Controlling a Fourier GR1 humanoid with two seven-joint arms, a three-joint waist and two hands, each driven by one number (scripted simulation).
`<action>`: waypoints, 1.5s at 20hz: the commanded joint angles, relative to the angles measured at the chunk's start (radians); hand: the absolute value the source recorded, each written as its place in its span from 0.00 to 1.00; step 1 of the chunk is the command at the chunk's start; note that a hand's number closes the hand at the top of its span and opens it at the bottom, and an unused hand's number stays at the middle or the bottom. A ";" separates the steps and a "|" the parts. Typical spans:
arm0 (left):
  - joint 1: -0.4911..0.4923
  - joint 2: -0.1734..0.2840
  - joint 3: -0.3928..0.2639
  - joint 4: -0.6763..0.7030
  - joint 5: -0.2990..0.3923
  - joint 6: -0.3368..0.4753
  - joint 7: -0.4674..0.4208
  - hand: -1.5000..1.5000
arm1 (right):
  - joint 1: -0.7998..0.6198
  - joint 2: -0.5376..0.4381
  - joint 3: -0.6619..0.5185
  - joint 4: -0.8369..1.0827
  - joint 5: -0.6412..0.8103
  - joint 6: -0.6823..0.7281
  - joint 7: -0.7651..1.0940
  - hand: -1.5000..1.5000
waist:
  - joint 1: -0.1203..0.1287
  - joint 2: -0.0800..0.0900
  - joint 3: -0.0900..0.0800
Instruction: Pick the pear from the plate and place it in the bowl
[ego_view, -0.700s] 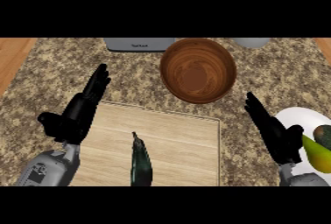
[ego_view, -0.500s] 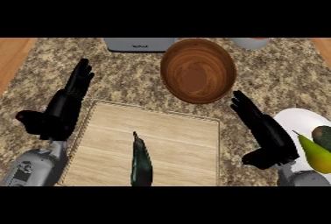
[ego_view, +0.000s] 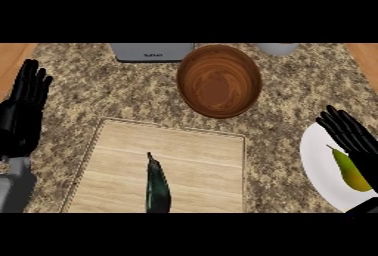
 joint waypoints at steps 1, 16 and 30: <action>0.033 0.060 0.095 0.022 0.081 -0.095 -0.031 0.50 | 0.161 -0.120 -0.124 -0.068 0.010 0.137 -0.158 0.00 | -0.009 0.000 -0.001; -0.033 0.015 0.070 0.099 0.043 -0.102 -0.063 0.50 | 0.013 -0.672 -0.368 0.182 0.228 0.483 -0.132 0.00 | 0.026 0.013 -0.001; -0.073 0.013 0.084 0.088 0.020 -0.091 -0.015 0.50 | -0.009 -0.698 -0.106 0.274 0.583 0.368 -0.374 0.00 | 0.039 0.011 0.001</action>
